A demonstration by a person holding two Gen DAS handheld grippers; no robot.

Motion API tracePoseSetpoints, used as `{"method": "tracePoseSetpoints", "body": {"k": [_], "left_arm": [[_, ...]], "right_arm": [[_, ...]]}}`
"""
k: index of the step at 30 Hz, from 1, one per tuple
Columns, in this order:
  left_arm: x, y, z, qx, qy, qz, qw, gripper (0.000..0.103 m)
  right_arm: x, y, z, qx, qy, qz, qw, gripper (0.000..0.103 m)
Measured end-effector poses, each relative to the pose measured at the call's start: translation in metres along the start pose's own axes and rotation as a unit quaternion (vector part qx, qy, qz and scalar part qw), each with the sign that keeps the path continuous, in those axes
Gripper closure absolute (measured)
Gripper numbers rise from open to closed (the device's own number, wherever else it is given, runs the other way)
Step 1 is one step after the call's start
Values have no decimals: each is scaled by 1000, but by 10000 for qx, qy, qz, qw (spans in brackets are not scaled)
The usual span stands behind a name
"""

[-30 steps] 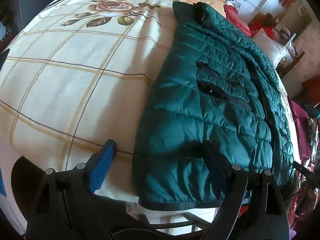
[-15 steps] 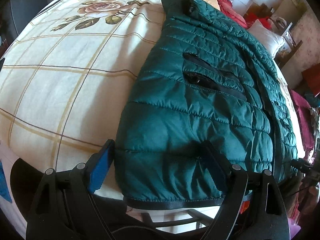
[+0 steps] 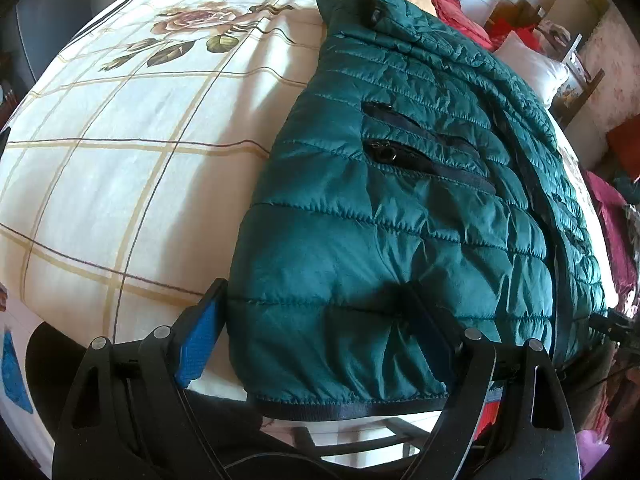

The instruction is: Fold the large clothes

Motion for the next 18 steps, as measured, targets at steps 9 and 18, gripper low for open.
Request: {"method": "tracePoseSetpoints", "body": {"k": [9,18], "left_arm": [[7,1,-3,3,-1,231,9997,49],[18,-25,-45,478,379,288,9977,91]], "right_arm": [[-4,-4,-6,298,22,-330,9990,71],[-6,-46,-53,1059,-545,-194,9927,85]]}}
Point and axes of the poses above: each gripper's, at about its wrist camera, not at the fingertips, and z roughly the way its jaws point, x to its right, y to its underside, the point moved 5 cm from there along z, roughly the way its jaws point, and after that the axes turned 6 degrees about y, right-handed, at the moved point
